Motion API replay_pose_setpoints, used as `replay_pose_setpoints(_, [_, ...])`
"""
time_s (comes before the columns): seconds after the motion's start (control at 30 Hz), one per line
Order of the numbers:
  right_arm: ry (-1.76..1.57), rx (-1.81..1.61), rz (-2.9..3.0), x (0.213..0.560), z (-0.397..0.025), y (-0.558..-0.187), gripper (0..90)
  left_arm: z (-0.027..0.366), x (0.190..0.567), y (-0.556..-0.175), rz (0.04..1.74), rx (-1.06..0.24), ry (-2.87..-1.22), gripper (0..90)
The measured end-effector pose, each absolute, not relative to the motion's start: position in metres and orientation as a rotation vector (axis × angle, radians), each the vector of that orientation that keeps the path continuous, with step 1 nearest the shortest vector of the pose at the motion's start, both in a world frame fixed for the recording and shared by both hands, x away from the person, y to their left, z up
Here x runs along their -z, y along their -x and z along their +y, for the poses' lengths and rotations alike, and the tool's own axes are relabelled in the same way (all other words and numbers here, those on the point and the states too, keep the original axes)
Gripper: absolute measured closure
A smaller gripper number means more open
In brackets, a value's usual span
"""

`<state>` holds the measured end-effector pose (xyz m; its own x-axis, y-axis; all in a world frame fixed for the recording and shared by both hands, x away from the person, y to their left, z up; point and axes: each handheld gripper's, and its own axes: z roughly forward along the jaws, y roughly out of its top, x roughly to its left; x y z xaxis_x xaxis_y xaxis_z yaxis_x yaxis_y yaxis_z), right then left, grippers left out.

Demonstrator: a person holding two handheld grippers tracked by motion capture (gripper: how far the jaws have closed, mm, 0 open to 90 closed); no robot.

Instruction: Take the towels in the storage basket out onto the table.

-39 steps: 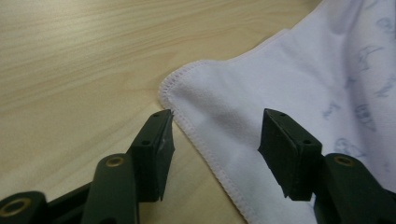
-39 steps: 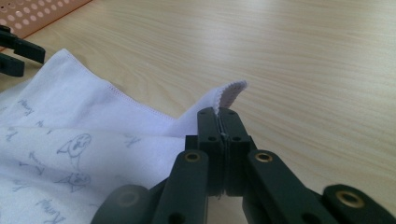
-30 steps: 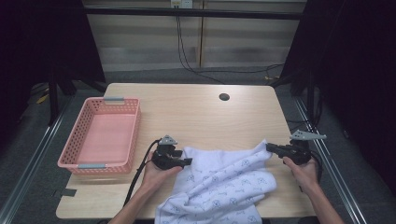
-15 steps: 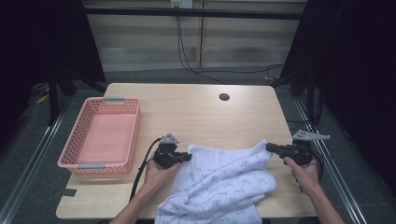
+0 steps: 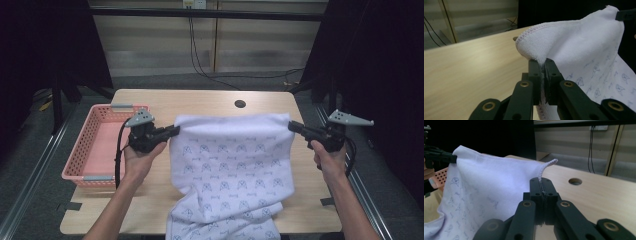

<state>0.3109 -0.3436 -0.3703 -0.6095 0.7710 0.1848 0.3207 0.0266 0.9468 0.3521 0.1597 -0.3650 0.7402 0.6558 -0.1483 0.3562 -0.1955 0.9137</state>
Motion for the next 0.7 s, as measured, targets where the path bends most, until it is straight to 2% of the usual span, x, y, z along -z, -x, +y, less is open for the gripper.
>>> replay_pose_setpoints(0.3, [-1.133, -1.545, 1.916, 0.348, -0.335, -0.369, 89.3, 0.158, 0.342, -0.404, 0.827, -0.373, -1.775, 85.0])
replay_pose_setpoints(0.37, [-1.159, -1.516, 1.911, 0.348, -0.333, -0.386, 89.3, 0.155, 0.344, -0.422, 0.863, -0.382, -1.759, 81.8])
replay_pose_setpoints(0.4, [-1.177, -1.501, 1.907, 0.351, -0.334, -0.397, 89.1, 0.154, 0.347, -0.429, 0.879, -0.371, -1.749, 77.1])
replay_pose_setpoints(0.43, [-1.202, -1.489, 1.909, 0.353, -0.334, -0.406, 87.6, 0.153, 0.349, -0.435, 0.889, -0.383, -1.756, 73.4])
replay_pose_setpoints(0.47, [-1.213, -1.466, 1.914, 0.356, -0.334, -0.412, 80.8, 0.151, 0.353, -0.442, 0.928, -0.405, -1.747, 69.2])
replay_pose_setpoints(0.5, [-1.263, -1.399, 1.895, 0.362, -0.334, -0.421, 68.1, 0.151, 0.357, -0.446, 0.944, -0.397, -1.744, 61.3])
replay_pose_setpoints(0.6, [-1.344, -1.33, 1.915, 0.376, -0.335, -0.431, 60.1, 0.151, 0.368, -0.453, 1.006, -0.363, -1.74, 46.0])
replay_pose_setpoints(0.7, [-1.307, -1.346, 1.953, 0.381, -0.332, -0.423, 58.3, 0.144, 0.37, -0.443, 0.947, -0.331, -1.766, 49.4])
